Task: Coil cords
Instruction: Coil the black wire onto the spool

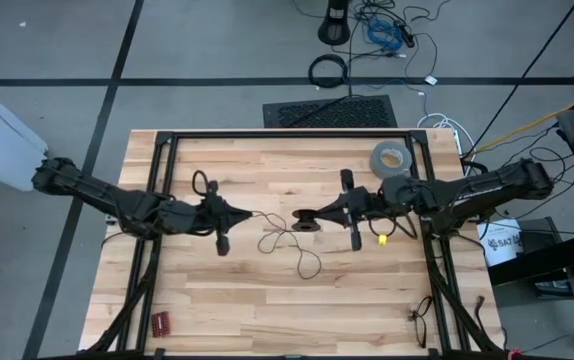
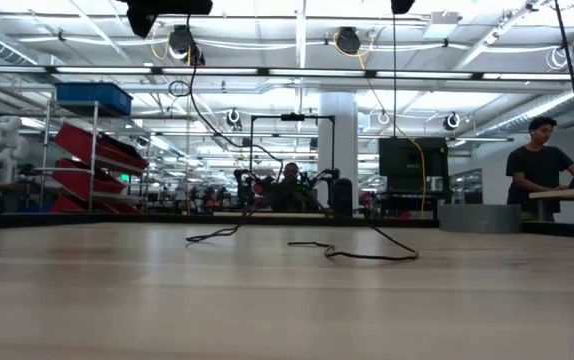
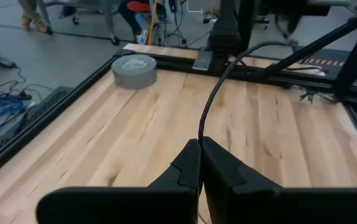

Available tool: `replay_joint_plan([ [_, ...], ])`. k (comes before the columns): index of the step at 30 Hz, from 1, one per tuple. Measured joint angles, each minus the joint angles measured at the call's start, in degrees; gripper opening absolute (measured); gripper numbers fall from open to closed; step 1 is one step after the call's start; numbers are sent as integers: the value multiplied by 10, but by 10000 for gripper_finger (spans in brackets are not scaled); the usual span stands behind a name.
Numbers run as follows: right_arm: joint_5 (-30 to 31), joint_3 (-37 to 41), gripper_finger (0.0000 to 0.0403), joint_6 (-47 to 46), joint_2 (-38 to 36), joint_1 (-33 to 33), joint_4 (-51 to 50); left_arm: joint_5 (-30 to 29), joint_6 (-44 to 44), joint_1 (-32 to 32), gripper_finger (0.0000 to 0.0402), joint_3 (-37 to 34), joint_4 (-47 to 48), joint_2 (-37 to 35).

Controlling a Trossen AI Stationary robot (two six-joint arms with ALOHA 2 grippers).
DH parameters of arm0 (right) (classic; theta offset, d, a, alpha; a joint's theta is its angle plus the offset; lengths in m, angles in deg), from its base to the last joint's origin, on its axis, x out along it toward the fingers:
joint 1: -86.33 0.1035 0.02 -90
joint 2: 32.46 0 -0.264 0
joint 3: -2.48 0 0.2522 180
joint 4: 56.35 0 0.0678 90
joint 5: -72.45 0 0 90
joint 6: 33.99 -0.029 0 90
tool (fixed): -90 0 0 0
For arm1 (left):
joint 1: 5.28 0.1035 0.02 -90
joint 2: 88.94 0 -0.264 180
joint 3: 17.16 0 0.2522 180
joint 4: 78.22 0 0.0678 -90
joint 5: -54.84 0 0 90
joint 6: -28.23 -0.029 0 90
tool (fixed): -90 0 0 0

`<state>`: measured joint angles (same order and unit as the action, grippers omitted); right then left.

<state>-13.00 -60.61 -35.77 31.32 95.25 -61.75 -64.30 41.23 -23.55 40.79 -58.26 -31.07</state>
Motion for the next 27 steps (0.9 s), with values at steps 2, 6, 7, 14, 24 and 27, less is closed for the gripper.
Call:
replay_joint_plan([
  [2,1,0,0,5,9,-5,1,0,0,-3,12,0,-6,1],
  [6,0,0,0,11,25,-8,1,-6,-2,-4,12,0,-14,0],
  [7,-1,0,0,14,29,-8,1,-9,-3,-4,12,0,-10,-3],
  [14,-1,0,0,20,44,-8,3,-12,-14,-4,12,18,6,-42],
  [24,1,0,0,33,60,-11,7,-15,-32,1,12,40,-25,-43],
  [27,22,0,0,41,79,-14,17,-16,-4,7,10,40,-54,-30],
])
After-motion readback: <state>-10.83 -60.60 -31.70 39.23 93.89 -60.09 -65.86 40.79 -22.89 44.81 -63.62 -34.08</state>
